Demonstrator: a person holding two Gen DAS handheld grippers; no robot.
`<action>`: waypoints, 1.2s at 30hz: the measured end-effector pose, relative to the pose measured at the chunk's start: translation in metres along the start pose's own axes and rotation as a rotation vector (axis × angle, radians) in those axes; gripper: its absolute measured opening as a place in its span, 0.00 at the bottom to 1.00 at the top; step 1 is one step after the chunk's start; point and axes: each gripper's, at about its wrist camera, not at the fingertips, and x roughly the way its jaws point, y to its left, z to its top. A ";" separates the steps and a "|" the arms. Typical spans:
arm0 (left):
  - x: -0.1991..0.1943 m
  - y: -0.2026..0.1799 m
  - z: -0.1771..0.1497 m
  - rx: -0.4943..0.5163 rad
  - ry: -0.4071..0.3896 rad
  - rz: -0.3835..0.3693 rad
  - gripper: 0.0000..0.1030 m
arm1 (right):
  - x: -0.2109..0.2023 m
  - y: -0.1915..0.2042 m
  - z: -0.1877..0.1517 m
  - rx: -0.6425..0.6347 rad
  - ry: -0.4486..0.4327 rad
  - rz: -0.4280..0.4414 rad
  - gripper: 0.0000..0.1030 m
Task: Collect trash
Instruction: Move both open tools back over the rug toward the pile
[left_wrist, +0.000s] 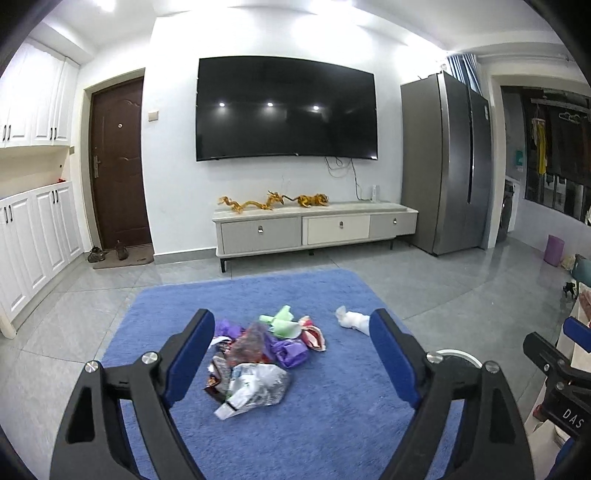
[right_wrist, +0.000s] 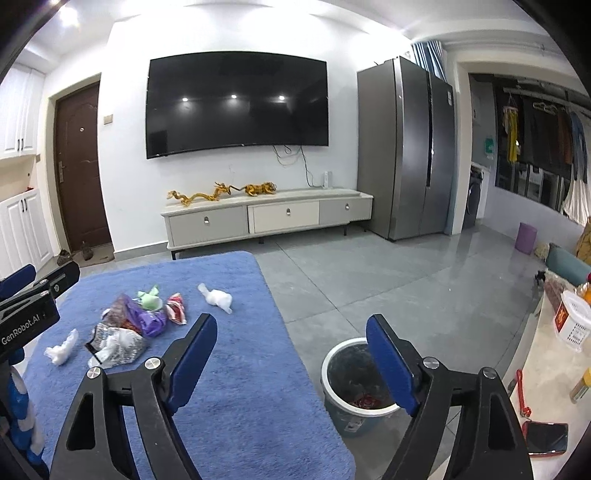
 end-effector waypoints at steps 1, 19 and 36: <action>-0.005 0.005 0.000 -0.005 -0.009 0.002 0.84 | -0.004 0.004 0.001 -0.008 -0.009 0.002 0.81; -0.066 0.030 0.014 -0.039 -0.149 0.026 0.90 | -0.047 0.026 0.010 -0.052 -0.096 0.033 0.83; -0.026 0.025 0.007 -0.034 -0.090 0.010 0.90 | -0.014 0.033 0.003 -0.075 -0.057 0.054 1.00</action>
